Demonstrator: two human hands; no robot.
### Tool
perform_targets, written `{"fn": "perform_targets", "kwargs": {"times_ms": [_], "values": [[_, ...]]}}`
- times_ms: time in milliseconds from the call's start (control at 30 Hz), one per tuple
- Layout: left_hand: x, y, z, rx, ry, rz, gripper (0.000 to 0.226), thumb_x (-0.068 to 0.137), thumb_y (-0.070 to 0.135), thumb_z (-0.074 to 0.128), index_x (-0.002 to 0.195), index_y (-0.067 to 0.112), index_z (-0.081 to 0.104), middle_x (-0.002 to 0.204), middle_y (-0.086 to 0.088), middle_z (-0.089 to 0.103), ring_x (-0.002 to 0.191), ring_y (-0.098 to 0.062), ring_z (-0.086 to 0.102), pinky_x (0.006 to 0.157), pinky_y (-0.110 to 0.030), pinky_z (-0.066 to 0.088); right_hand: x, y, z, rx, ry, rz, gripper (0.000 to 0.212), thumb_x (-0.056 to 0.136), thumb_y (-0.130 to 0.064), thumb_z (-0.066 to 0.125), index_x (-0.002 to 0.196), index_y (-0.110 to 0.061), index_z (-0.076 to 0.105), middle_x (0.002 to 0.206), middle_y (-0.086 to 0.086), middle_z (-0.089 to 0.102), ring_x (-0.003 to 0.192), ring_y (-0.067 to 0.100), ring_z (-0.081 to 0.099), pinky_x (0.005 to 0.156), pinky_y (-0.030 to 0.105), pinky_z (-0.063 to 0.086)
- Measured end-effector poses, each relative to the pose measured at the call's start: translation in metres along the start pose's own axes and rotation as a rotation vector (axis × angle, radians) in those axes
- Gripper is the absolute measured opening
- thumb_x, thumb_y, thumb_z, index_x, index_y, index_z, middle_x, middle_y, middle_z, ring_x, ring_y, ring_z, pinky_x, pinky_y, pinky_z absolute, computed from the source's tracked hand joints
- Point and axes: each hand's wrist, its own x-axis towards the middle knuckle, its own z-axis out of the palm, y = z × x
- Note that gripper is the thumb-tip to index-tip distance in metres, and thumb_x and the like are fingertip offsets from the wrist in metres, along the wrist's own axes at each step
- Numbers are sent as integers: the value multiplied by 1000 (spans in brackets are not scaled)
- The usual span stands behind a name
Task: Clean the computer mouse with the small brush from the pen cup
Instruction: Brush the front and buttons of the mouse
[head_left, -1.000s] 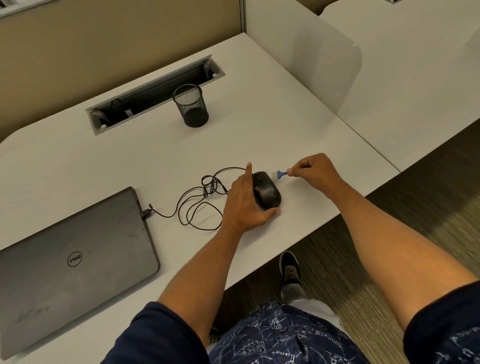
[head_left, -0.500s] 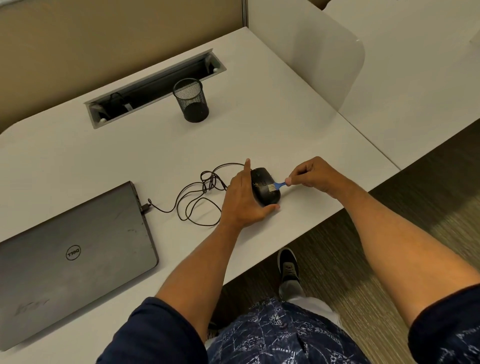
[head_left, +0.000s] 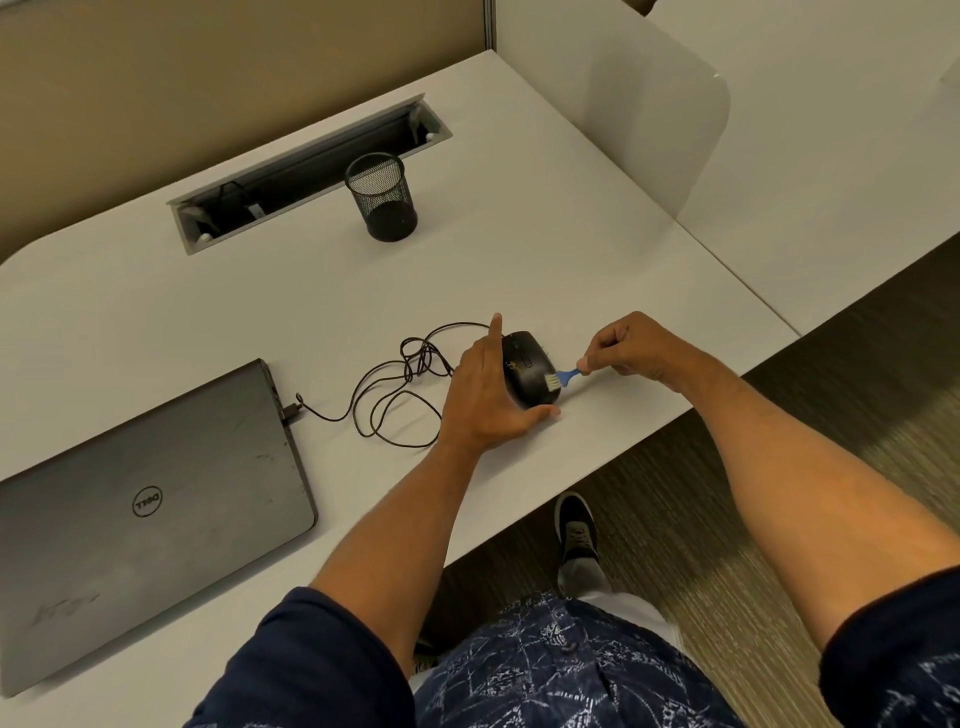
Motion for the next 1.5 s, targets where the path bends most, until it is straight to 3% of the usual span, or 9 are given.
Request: {"fn": "perform_targets", "kwargs": {"times_ms": [67, 300, 467, 567, 767, 933, 1133, 1367, 1500], "values": [[0, -1, 0, 2, 2, 1, 140, 60, 75, 81, 162, 20, 1, 156, -5, 39, 139, -23, 41, 113, -36, 34, -3, 2, -7, 16, -9, -3, 7, 80, -14, 80, 74, -13, 83, 77, 22, 71, 68, 24, 44, 59, 27, 36], [1, -2, 2, 15, 16, 13, 140, 60, 76, 80, 162, 21, 2, 153, -5, 42, 135, -23, 44, 111, -33, 34, -3, 1, 0, 43, 21, -36, 7, 84, -19, 81, 81, -14, 83, 64, -8, 70, 67, 8, 52, 66, 23, 39], [1, -2, 1, 28, 15, 18, 140, 59, 74, 81, 162, 21, 2, 154, -5, 41, 136, -24, 43, 112, -38, 38, -5, 4, -10, -68, -57, 6, 9, 81, -10, 80, 74, -15, 83, 80, 2, 80, 64, -4, 65, 69, 24, 41], [1, -2, 1, 24, 8, 15, 139, 60, 75, 81, 162, 21, 2, 155, -5, 40, 137, -24, 42, 113, -38, 36, -4, 3, -9, 63, -3, -37, 8, 81, -15, 80, 74, -16, 83, 76, 14, 74, 58, 5, 52, 59, 22, 39], [1, -2, 1, 26, 9, 12, 139, 60, 75, 80, 162, 22, 1, 154, -6, 41, 137, -24, 42, 112, -37, 35, 1, -2, 2, 9, -12, -61, 7, 82, -15, 80, 76, -15, 83, 68, -4, 74, 57, -6, 57, 64, 22, 39], [1, -2, 1, 35, 5, 20, 140, 59, 75, 80, 162, 22, 1, 153, -6, 41, 135, -24, 43, 111, -35, 35, -2, 0, -9, -48, -37, -37, 5, 77, -15, 81, 72, -18, 83, 79, 7, 78, 76, 11, 63, 69, 28, 44], [1, -1, 0, 29, -1, 30, 138, 62, 72, 81, 162, 19, 2, 155, -7, 39, 138, -26, 41, 114, -40, 36, 8, -15, 6, 5, 6, -119, 6, 80, -19, 83, 74, -19, 83, 66, -8, 73, 60, -6, 61, 58, 7, 42], [0, 2, -2, 29, -3, 29, 141, 60, 74, 82, 162, 20, 1, 154, -6, 40, 136, -23, 42, 111, -36, 36, 4, -6, -4, -78, -99, -63, 4, 79, -19, 82, 76, -21, 84, 76, -1, 77, 69, 1, 60, 67, 28, 43], [-1, 4, -4, 12, 4, 37, 127, 69, 86, 60, 161, 22, 2, 153, -7, 41, 135, -24, 43, 110, -38, 37, 5, -8, -4, 13, 10, -104, 8, 79, -29, 83, 80, -21, 84, 81, 10, 75, 73, 7, 57, 69, 27, 44]]}}
